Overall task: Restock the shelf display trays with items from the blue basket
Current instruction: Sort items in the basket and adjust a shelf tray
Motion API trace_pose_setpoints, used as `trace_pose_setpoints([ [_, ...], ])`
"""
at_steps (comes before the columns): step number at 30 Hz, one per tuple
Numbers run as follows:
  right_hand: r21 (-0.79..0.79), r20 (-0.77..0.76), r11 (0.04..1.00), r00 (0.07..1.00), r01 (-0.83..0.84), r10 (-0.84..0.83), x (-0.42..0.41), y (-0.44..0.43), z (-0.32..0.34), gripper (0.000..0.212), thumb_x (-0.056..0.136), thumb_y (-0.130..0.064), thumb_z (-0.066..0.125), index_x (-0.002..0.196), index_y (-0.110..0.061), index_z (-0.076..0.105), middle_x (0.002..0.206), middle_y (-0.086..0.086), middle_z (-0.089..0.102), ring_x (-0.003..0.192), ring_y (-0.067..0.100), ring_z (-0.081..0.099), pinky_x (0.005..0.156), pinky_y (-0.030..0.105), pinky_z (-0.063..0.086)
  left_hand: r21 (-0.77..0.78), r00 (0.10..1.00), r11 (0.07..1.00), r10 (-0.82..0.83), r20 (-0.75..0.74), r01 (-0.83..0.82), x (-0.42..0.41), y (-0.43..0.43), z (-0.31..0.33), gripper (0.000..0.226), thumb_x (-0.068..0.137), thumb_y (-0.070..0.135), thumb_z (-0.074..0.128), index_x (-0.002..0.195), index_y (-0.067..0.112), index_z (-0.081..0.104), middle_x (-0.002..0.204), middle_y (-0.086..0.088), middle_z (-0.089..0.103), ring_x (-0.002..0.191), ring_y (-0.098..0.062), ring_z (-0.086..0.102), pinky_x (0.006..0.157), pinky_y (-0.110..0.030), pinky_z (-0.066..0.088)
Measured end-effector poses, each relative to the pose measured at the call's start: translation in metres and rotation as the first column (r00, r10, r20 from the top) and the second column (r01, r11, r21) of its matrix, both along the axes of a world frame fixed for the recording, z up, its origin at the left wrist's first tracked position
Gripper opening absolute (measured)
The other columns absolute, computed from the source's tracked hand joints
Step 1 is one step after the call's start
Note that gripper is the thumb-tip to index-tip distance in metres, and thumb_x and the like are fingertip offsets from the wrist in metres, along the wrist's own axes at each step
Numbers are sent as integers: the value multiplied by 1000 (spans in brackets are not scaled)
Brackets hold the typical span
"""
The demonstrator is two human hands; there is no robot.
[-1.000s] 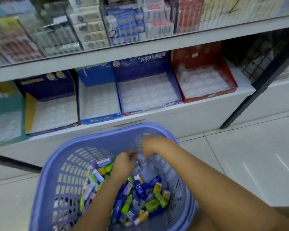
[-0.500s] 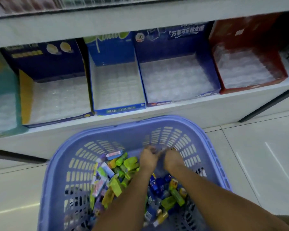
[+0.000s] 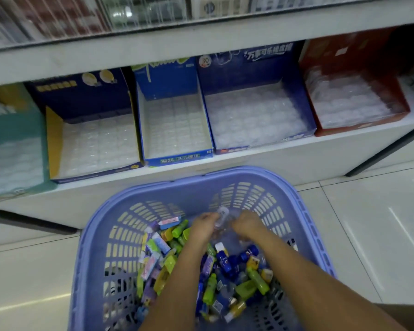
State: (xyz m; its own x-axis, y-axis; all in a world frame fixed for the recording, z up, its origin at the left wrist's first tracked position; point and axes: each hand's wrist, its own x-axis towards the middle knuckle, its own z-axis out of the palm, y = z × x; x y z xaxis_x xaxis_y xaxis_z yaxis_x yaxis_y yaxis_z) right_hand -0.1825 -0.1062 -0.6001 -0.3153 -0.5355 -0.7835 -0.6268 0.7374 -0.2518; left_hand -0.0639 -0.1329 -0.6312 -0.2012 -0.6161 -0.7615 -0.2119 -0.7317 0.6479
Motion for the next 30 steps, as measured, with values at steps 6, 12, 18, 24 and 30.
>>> trace_pose_setpoints([
  [6,-4,556,892,742,452,-374,-33,27,88,25,90,-7,58,115,-2,56,86,15,64,73,29,67,72,33,59,51,945,998,50,-323,-35,11,11,79,8,94,17,53,96,16,60,82,-2,69,67,-14,68,52,-22,52],
  [12,-33,933,705,275,708,-233,-59,50,162,32,85,20,46,104,-3,58,87,17,70,73,26,71,68,24,59,-26,750,992,78,-657,-126,6,22,170,26,81,9,56,106,14,60,80,-1,66,57,-8,58,48,-16,48],
  [18,-28,998,377,50,926,-48,-102,49,199,21,94,-19,53,102,-4,65,95,13,72,84,21,72,74,26,59,-153,775,982,-11,-632,-111,-36,27,228,28,82,0,56,106,13,61,78,-3,71,61,-9,63,54,-19,53],
  [24,-398,903,1,392,917,-175,-161,33,217,33,85,-6,66,116,-4,56,95,3,65,84,13,68,70,16,56,-177,808,970,30,-588,-165,-75,21,237,20,94,22,53,80,18,67,79,-7,70,61,-12,63,53,-20,53],
  [30,-910,321,134,873,392,-367,-226,-20,232,25,74,-13,74,99,-10,69,91,6,69,89,20,66,82,33,53,-333,877,940,-97,-471,-75,-94,5,234,16,92,9,56,103,17,63,83,-3,74,72,-12,69,59,-19,53],
])
